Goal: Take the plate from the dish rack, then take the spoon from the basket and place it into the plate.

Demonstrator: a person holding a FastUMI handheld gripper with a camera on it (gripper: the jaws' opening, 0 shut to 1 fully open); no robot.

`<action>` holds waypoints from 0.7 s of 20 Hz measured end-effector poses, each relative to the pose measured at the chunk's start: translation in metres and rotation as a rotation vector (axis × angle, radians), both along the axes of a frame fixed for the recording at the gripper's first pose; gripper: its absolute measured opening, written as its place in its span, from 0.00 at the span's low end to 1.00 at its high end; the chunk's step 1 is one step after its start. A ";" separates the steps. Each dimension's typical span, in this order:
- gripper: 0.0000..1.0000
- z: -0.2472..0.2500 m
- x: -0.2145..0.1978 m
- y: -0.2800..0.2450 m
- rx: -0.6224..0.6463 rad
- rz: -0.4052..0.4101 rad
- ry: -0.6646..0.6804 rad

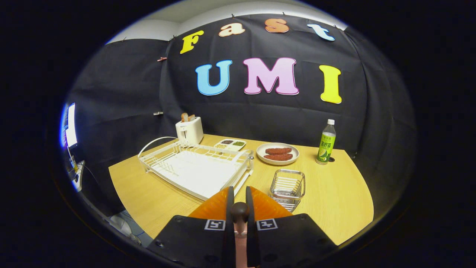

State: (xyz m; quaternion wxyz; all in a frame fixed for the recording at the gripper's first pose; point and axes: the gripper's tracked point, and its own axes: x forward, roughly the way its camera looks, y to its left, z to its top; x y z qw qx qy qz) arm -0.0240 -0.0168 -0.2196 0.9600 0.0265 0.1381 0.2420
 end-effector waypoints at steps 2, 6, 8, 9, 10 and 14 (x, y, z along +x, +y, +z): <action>0.16 -0.002 -0.002 0.001 -0.014 -0.006 -0.022; 0.16 -0.011 -0.018 -0.001 -0.026 -0.019 -0.014; 0.17 -0.022 -0.029 -0.003 -0.048 -0.022 0.036; 0.17 -0.032 -0.039 -0.004 -0.061 -0.011 0.077; 0.18 -0.041 -0.046 -0.006 -0.088 -0.005 0.108; 0.18 -0.060 -0.058 -0.016 -0.141 0.006 0.191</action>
